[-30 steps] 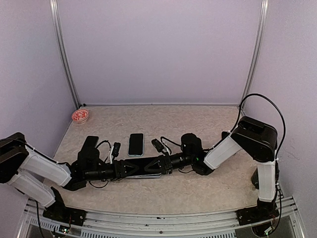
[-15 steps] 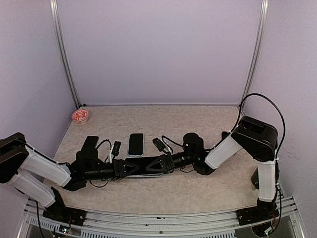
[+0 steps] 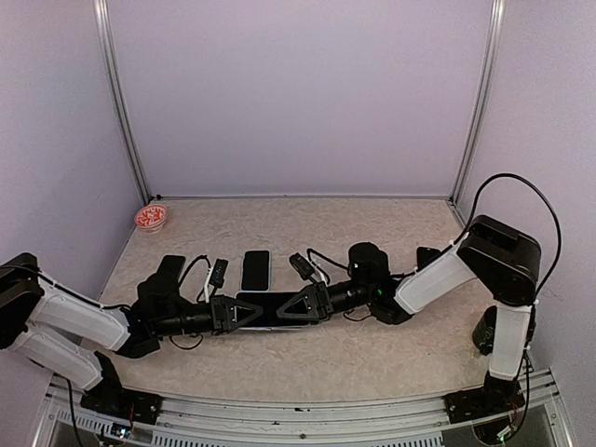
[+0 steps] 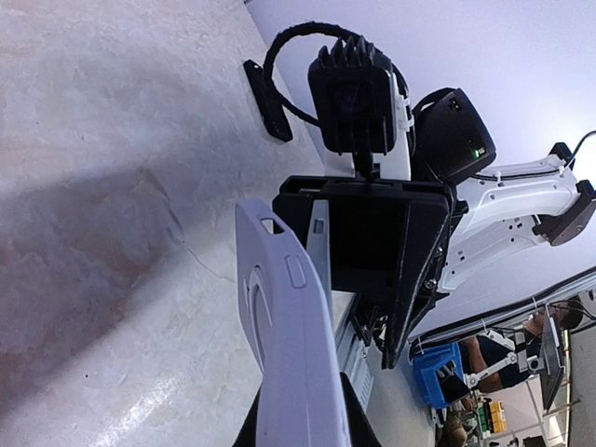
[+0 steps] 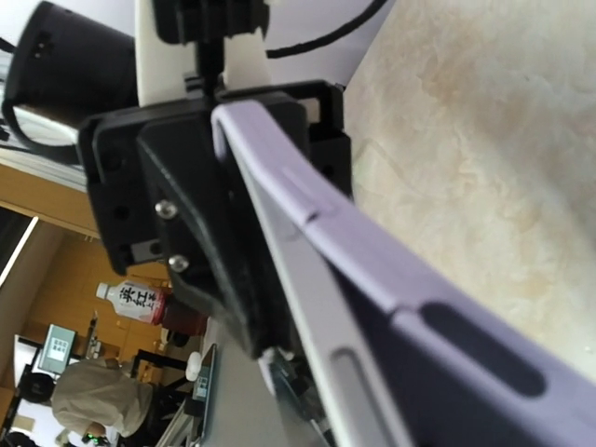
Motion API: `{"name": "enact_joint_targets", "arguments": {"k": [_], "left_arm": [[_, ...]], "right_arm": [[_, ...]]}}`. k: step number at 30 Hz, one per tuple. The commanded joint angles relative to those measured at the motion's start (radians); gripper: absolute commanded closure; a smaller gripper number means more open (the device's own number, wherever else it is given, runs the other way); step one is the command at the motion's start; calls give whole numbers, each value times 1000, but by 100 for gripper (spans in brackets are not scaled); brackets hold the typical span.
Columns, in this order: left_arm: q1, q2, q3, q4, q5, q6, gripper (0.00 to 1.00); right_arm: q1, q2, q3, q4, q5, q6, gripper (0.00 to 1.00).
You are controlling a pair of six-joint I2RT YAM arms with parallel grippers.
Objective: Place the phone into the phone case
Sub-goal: Pass from the right arm to the left
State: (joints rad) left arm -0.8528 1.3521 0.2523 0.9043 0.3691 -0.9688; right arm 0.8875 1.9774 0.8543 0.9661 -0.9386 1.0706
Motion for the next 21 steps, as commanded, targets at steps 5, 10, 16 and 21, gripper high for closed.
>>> {"name": "enact_joint_targets", "arguments": {"k": [5,10,16,21], "left_arm": [[-5,-97,28,-64,-39,69,100],[0,-152,29,-106,-52,89,100],[1,-207,68,-196,-51,141,100],[0,-229,57,-186,-20,177,100]], "right_arm": [[-29,-185,-18,-347,63,-162,48],[-53,-282,-31,-561,90,-299,45],[-82,-432,-69,-692,138,-402,44],[-97,-525,-102,-731,142,-476,40]]}}
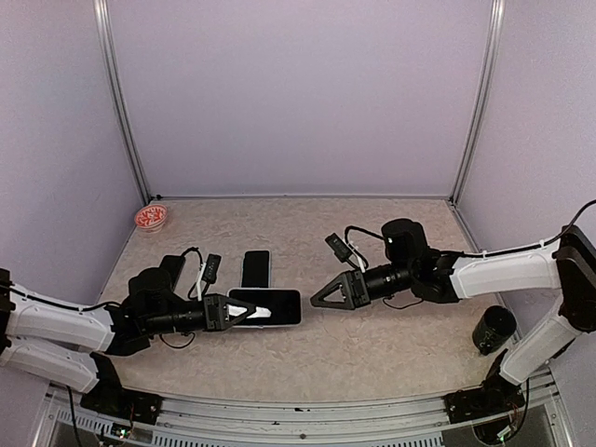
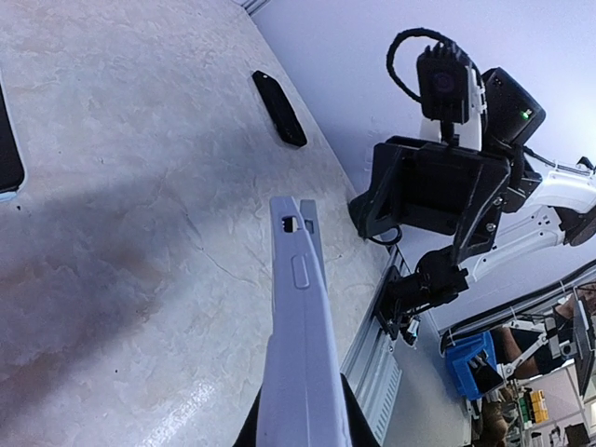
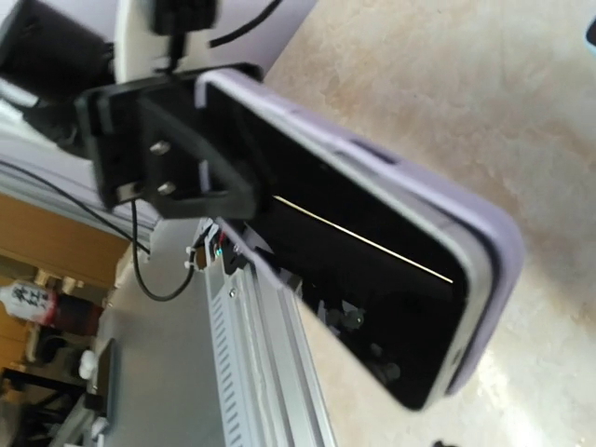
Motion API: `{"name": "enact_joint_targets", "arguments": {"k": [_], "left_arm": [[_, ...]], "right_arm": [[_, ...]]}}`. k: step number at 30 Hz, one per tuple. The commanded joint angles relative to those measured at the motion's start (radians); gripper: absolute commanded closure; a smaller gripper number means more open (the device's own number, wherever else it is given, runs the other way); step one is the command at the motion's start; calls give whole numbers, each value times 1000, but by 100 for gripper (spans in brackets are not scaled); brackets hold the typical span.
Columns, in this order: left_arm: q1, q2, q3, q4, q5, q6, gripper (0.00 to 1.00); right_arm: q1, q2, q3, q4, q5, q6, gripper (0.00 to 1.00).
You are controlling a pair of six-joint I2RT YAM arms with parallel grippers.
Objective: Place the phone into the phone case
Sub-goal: Pass from the right arm to the left, then press the corner of the phone case at the bottom right corner of the phone case.
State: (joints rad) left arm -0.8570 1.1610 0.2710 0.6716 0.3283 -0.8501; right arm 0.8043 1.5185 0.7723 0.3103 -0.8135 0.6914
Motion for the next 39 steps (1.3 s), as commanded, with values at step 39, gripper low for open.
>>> {"name": "enact_joint_targets", "arguments": {"k": [39], "left_arm": [[-40,26,105,327,315,98,100]], "right_arm": [[53,-24,-82,464,-263,-50,10]]}}
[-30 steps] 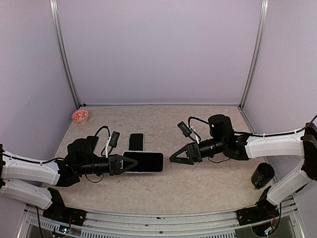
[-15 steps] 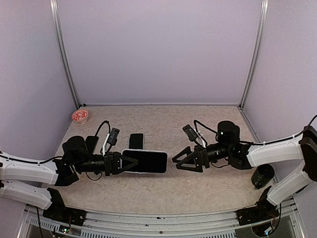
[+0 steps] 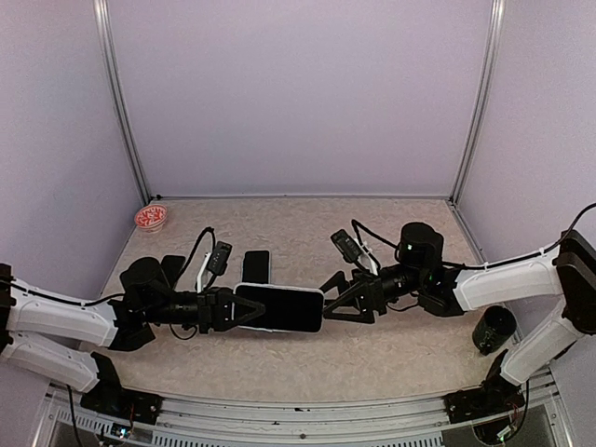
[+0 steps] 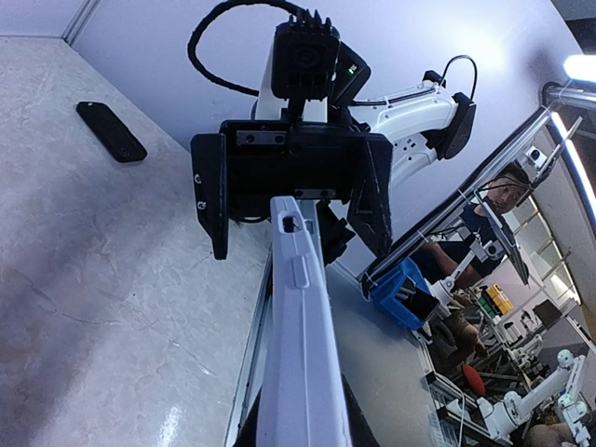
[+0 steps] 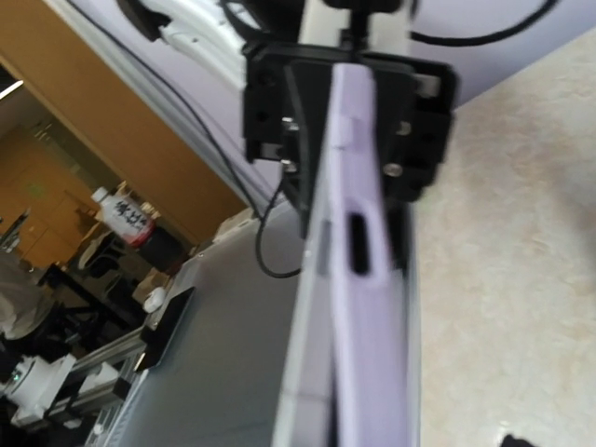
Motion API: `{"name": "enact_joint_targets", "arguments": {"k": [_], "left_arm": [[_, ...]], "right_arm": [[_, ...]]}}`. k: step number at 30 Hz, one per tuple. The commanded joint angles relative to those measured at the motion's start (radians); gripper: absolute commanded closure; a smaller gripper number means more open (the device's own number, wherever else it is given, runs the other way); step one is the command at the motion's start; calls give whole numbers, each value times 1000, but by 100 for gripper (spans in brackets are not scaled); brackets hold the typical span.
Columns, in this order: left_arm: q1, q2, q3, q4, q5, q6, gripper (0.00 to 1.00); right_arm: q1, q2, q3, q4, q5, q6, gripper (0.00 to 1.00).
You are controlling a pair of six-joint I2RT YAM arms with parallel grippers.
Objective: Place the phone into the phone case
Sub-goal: Press the corner of the phone case at the bottom right corner of the phone case.
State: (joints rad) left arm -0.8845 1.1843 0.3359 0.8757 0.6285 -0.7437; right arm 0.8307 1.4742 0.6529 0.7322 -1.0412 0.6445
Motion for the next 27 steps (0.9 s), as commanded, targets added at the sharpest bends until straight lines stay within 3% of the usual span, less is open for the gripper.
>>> {"name": "enact_joint_targets", "arguments": {"k": [1,11,16,19,22,27], "left_arm": [[-13,6,39,125,12,-8,100],[-13,-19,52,43,-42,35,100],[-13,-35,55,-9,-66,54,100],[-13,-41,69,-58,-89,72,95],[-13,-47,71,-81,-106,81,79],[-13,-27,64,-59,-100,75,61]], "right_arm": [[31,27,42,44,-40,0,13],[45,38,64,48,-67,54,79],[47,23,62,24,-61,51,97],[47,14,83,-39,-38,33,100],[47,-3,94,-93,3,4,100],[47,-5,98,-103,22,10,100]]}}
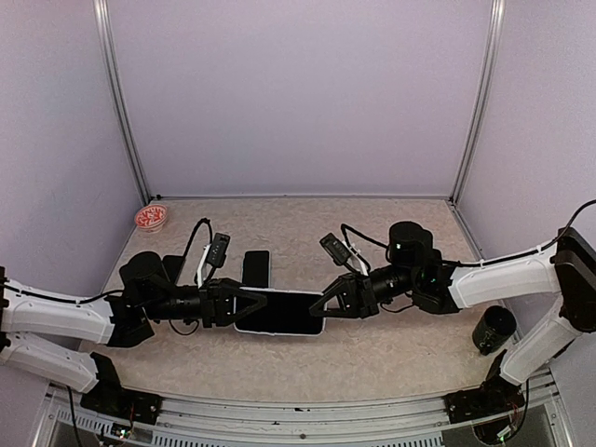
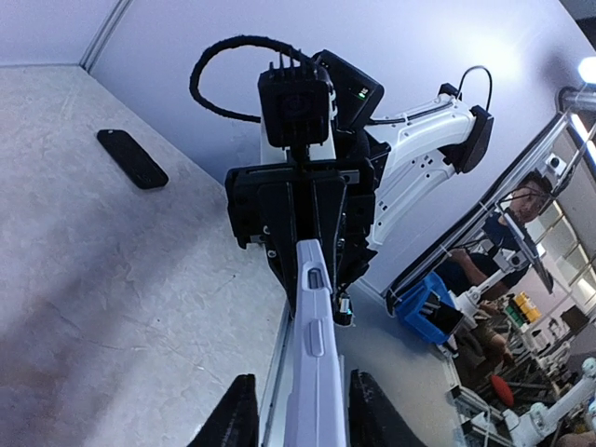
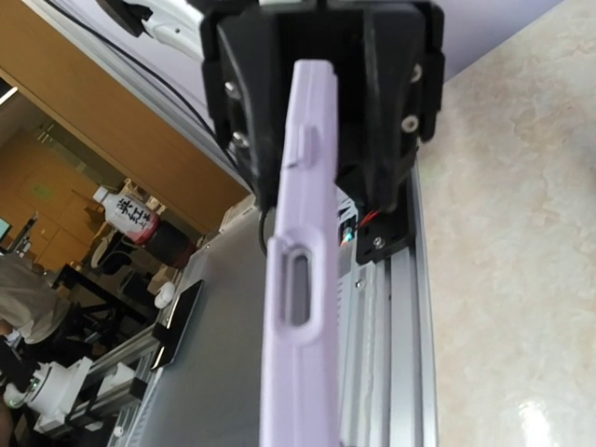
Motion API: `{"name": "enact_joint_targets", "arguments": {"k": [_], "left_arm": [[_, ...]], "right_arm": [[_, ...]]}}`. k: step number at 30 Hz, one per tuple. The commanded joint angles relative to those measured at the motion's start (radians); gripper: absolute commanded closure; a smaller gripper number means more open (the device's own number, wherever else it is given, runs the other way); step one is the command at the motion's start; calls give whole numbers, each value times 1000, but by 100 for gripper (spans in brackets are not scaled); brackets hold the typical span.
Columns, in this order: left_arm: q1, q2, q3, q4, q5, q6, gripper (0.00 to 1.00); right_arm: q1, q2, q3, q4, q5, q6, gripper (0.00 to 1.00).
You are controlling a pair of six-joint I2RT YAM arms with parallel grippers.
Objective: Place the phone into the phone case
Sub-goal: Press the corner of the phone case at the bottom right corner of the phone case, then pass from the right arm to the left
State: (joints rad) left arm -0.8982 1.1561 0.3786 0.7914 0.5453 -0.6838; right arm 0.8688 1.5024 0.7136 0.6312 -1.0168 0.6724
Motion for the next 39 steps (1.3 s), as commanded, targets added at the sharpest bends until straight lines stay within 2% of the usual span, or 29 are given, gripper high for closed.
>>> {"name": "enact_joint_targets", "arguments": {"k": [1,13,21,26,34,39], "left_arm": [[1,10,26,31,-8,13,58],[1,50,23,77,39,8,52],[-1,131,33,175,79,-38,32],[-1,170,35,220,81,-54,25],[0,205,36,269,92,-71,23],[-1,219,45,293,99,-81,29]], "right_arm": [[9,-31,44,-19,1,-21,100],[7,-50,70,-103,63,-50,100],[-4,-100,65,-123,151,-67,100],[-28,-104,62,-119,156,-48,100],[-47,-93,57,-93,167,-19,100],[-52,-95,63,-112,179,-14,100]]}}
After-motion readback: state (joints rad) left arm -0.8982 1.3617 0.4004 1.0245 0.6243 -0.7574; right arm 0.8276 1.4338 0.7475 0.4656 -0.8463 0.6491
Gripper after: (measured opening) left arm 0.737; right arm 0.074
